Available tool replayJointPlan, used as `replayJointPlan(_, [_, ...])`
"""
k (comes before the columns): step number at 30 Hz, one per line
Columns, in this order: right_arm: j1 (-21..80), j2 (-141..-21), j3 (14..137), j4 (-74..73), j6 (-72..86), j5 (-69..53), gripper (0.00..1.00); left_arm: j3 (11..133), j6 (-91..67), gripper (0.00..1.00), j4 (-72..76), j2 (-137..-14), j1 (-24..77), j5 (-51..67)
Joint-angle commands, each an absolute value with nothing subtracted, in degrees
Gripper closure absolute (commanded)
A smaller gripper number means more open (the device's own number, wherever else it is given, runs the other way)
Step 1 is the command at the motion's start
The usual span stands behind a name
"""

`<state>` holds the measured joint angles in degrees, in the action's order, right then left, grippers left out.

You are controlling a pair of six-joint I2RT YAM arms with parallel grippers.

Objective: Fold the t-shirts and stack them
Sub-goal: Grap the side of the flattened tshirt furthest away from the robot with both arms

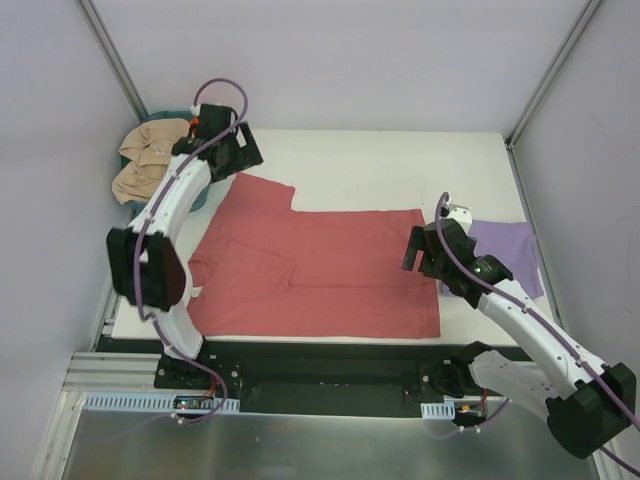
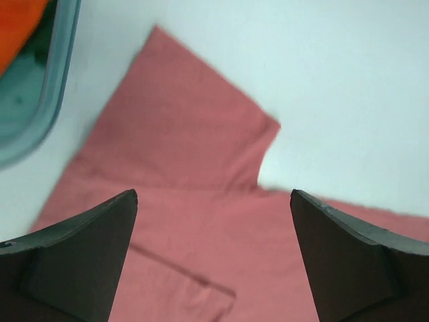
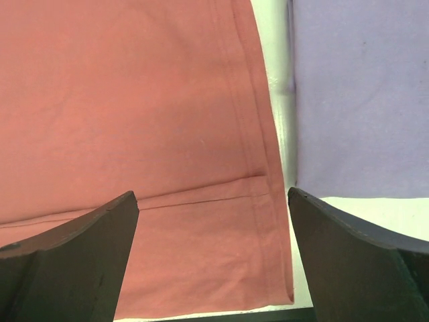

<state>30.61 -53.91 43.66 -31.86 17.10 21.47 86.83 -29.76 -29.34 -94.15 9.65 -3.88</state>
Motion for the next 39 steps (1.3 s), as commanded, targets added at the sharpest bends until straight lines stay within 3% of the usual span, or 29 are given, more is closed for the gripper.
replayJointPlan(1, [30.06,-56.68,43.33,-30.41,13.54,23.74,0.04,108.39,-19.96,0.05,-37.61,-110.70,9.14,-9.22])
replayJointPlan(6, [30.06,-58.97,40.87,-28.74,13.01,21.53,0.04,131.26,-18.81,0.08,-43.76,-129.26,9.14,-13.19])
replayJointPlan(11, [30.06,-60.21,40.08,-29.97,13.36,21.27,0.04,141.49,-18.19,0.10,-43.77,-140.87,9.32,-15.37])
replayJointPlan(19, [29.88,-57.22,37.80,-29.36,13.10,21.97,0.04,143.35,-18.55,0.19,-42.19,-149.32,11.33,-18.09])
replayJointPlan(21, [29.97,-56.08,37.36,-29.18,13.01,21.88,0.04,144.74,-18.20,0.30,-42.54,-151.08,11.95,-22.22])
replayJointPlan(24, [29.97,-54.85,36.39,-29.00,13.09,22.50,0.04,144.84,-18.02,0.33,-42.19,-151.17,12.74,-23.20])
replayJointPlan(26, [29.88,-54.32,36.30,-29.00,13.10,22.94,0.04,144.58,-17.32,0.40,-42.28,-150.82,13.27,-24.34])
replayJointPlan(39, [29.88,-51.77,35.51,-29.36,13.27,23.29,0.04,134.83,-19.51,0.51,-49.83,-147.40,13.36,-18.63])
